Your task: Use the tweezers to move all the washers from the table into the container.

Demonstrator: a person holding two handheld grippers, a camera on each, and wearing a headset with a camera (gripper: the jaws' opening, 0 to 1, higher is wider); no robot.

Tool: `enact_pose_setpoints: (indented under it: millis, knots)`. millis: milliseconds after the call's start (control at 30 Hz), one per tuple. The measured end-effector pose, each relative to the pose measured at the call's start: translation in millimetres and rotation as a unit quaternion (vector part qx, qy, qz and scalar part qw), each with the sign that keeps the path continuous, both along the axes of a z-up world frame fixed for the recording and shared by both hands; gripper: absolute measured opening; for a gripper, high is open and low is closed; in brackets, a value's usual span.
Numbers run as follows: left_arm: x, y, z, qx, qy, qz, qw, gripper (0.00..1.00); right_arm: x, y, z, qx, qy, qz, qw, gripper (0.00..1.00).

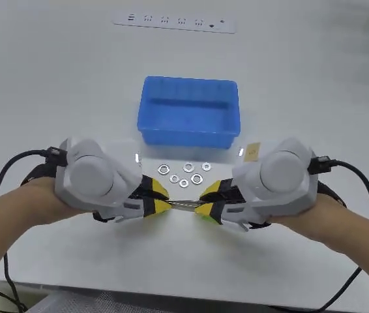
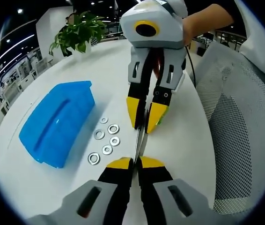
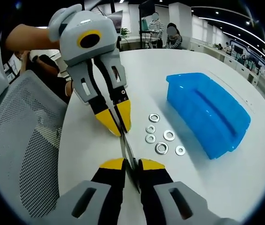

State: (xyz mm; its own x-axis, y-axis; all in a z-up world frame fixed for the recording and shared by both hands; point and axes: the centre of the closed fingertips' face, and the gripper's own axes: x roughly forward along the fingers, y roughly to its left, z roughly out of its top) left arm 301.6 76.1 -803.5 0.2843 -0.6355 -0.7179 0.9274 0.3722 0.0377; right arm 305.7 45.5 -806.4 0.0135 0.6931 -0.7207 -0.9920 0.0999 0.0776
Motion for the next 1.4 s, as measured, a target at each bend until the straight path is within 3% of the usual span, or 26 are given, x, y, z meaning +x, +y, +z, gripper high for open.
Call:
enact_pose_setpoints:
  millis: [100, 133, 200, 267, 300, 400, 567, 633, 867, 967, 1000, 1200, 1333, 1400]
  knots:
    - [-2.5, 0.2, -0.9, 0.011, -0.008, -0.013, 0.9998, 0.08, -1.1, 0.5, -0.3, 0.001, -0.004, 0.003, 1.0, 0.11]
    - [-4.5, 0.0, -1.7, 0.024, -0.011, -0.033, 0.9991, 0.07, -0.8, 0.9, -0.2, 0.001, -0.006, 0.004, 1.0, 0.11]
    - [-4.2, -0.5, -2.4, 0.021, -0.005, -0.03, 0.9993, 0.06, -0.8, 1.2, -0.6, -0.002, -0.008, 0.008, 0.9999, 0.11]
    - [-3.9, 0.0, -2.8, 0.024, -0.015, -0.039, 0.9988, 0.06, -1.3, 0.6, -0.5, -0.002, -0.011, 0.013, 0.9999, 0.1]
    - [-2.9, 0.4, -2.5, 0.029, -0.029, -0.048, 0.998, 0.06, -1.8, 0.5, -0.6, 0.0, -0.01, 0.013, 0.9999, 0.1]
    - [-5.7, 1.0, -1.4, 0.039, -0.036, -0.06, 0.9968, 0.05, -4.7, 0.0, -0.3, 0.011, -0.004, 0.01, 0.9999, 0.1]
    - [-9.4, 2.1, 4.0, 0.038, -0.03, -0.068, 0.9965, 0.05, -9.5, 2.2, 1.2, 0.015, -0.009, 0.018, 0.9997, 0.1]
    - [-10.4, 2.6, 8.3, 0.035, -0.039, -0.073, 0.996, 0.05, -9.9, 2.7, 2.8, 0.023, -0.008, 0.019, 0.9995, 0.1]
    - [-13.1, 1.2, 31.7, -0.007, -0.041, -0.057, 0.9975, 0.05, -11.6, 5.9, 10.8, 0.045, -0.023, 0.028, 0.9983, 0.1]
    - [-15.4, -2.9, 41.1, -0.019, -0.05, -0.057, 0.9969, 0.05, -13.0, 5.5, 13.9, 0.056, -0.033, 0.04, 0.9971, 0.1]
    - [-14.4, -5.8, 46.2, -0.026, -0.062, -0.057, 0.9961, 0.05, -11.7, 4.6, 15.3, 0.06, -0.032, 0.037, 0.997, 0.1]
    - [-12.7, -18.1, 61.5, -0.068, -0.066, -0.04, 0.9947, 0.05, -9.8, 1.6, 19.8, 0.071, -0.045, 0.036, 0.9958, 0.1]
    - [-7.0, -33.4, 85.0, -0.132, -0.084, -0.021, 0.9875, 0.05, -7.5, 0.2, 27.2, 0.084, -0.058, 0.035, 0.9941, 0.1]
    - [-5.0, -37.6, 89.4, -0.133, -0.089, -0.024, 0.9868, 0.05, -6.3, 2.0, 29.5, 0.086, -0.064, 0.035, 0.9936, 0.09]
